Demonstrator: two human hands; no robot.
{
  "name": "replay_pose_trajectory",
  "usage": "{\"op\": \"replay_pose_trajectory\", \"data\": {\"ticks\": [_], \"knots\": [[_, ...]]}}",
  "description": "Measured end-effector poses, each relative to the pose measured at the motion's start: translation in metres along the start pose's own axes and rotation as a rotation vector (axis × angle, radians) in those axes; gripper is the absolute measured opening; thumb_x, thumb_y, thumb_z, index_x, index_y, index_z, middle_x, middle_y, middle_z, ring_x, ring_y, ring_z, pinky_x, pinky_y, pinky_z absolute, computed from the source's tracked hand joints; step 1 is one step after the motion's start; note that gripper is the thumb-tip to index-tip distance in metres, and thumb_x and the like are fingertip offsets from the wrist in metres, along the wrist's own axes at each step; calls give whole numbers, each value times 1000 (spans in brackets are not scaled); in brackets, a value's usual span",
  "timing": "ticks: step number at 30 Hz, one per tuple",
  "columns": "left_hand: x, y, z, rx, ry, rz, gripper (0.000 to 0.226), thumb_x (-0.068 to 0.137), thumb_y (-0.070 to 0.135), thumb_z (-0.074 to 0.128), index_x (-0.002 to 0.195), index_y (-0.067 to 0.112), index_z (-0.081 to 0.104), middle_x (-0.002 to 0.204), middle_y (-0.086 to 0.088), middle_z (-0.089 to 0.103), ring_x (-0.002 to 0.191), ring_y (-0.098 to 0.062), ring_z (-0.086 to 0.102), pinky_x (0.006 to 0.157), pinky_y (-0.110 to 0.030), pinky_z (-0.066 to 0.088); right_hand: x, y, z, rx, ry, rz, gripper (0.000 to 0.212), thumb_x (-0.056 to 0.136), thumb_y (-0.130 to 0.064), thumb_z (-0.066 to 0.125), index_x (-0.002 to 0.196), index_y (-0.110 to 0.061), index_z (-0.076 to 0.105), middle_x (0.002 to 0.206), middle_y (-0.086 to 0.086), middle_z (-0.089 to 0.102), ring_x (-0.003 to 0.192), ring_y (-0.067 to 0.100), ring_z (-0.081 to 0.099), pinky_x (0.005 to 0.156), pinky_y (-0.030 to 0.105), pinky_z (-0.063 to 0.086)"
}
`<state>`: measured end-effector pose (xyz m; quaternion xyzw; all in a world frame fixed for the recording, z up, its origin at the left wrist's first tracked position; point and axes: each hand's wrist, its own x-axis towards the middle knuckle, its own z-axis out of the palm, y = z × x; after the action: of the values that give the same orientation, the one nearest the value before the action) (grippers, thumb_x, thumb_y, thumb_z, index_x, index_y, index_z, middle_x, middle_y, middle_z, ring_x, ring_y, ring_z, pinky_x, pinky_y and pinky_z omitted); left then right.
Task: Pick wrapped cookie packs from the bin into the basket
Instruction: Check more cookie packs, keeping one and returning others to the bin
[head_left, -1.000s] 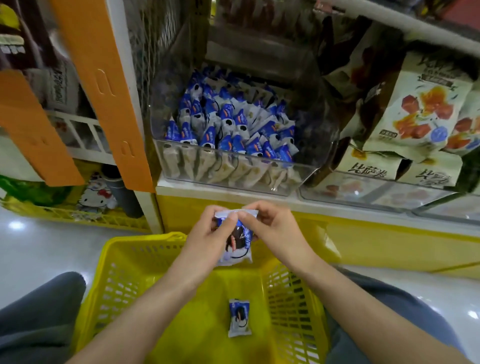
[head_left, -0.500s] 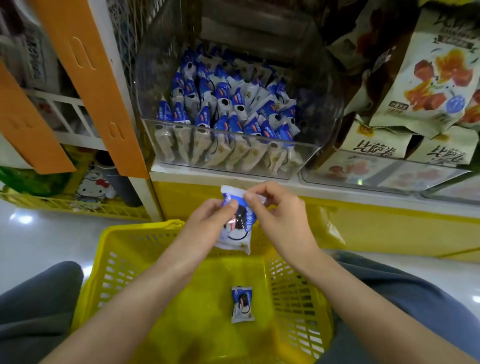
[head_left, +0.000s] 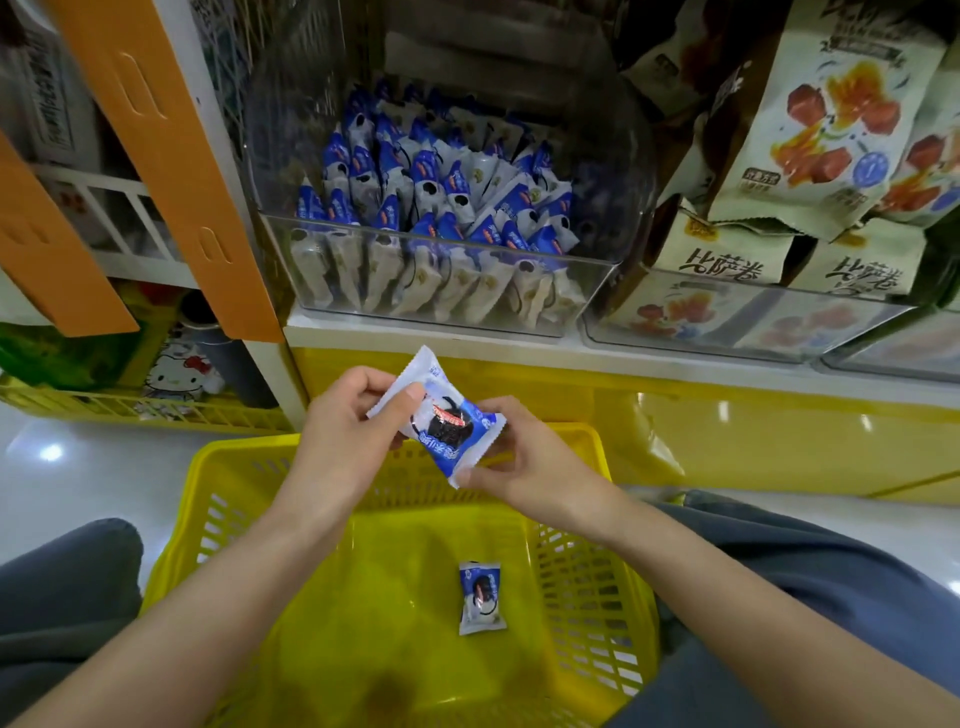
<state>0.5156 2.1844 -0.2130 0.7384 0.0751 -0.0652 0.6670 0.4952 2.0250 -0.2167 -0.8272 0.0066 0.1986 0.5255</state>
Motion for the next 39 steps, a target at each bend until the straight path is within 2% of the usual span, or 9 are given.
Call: {"op": "replay_pose_trajectory", "data": {"ticks": [4,8,15,18,21,26,30,35,39], "knots": [[-1,0,0,71,-78,64,10,86,18,62,77,20,57,75,2,67,65,-2,60,62,-25,48,1,-1,-1,-91,69,-131,53,78,-11,73,123,-10,45,113,-1,57,105,9,54,92,18,44],[-3,-1,4,50,-105,62,10,88,19,59,78,16,57,70,4,66,61,1,61,58,-16,51,0,-4,0,32,-15,-58,41,80,-8,69,115,-7,47,110,13,63,98,32,63,85,43,53],[-4,6,2,31,-158,112,19,90,16,56,70,15,54,61,1,57,58,-7,50,60,-30,42,3,-9,4,132,88,-224,28,85,-18,65,108,-18,48,101,-8,59,95,8,58,82,22,49],[-7,5,3,87,-166,155,17,89,15,57,72,12,56,65,-7,58,61,-10,52,60,-32,42,5,-15,2,148,197,-295,8,85,-20,65,88,-22,58,86,-5,64,83,9,61,75,30,51],[-7,3,1,141,-153,178,18,91,18,54,73,15,58,68,-7,62,63,-10,55,59,-29,44,9,-16,2,104,224,-309,8,84,-17,67,81,-22,62,80,-4,66,78,10,62,74,40,51],[-3,-1,-2,132,-157,161,22,92,20,52,70,19,57,60,8,60,57,1,53,53,-16,43,8,-18,5,-257,337,-506,9,86,-23,64,87,-14,65,81,-6,61,75,6,56,67,28,50],[-2,-1,-2,106,-162,141,20,93,21,50,74,19,57,70,-1,62,65,-6,56,56,-14,41,8,-20,2,-495,416,-599,13,87,-27,62,89,-14,65,81,-5,60,73,10,55,62,32,50],[1,-5,-3,127,9,88,11,91,18,54,85,24,48,92,0,57,82,-16,57,72,-26,48,11,-22,0,-281,541,-521,3,86,-19,63,85,-16,62,82,-4,61,77,5,54,64,18,44],[5,0,-2,-7,-91,-159,35,100,28,32,79,17,57,80,-5,61,67,-16,58,57,-19,47,9,-24,-2,-177,517,-581,4,86,-13,63,84,-13,60,86,1,59,81,5,56,72,19,47]]}}
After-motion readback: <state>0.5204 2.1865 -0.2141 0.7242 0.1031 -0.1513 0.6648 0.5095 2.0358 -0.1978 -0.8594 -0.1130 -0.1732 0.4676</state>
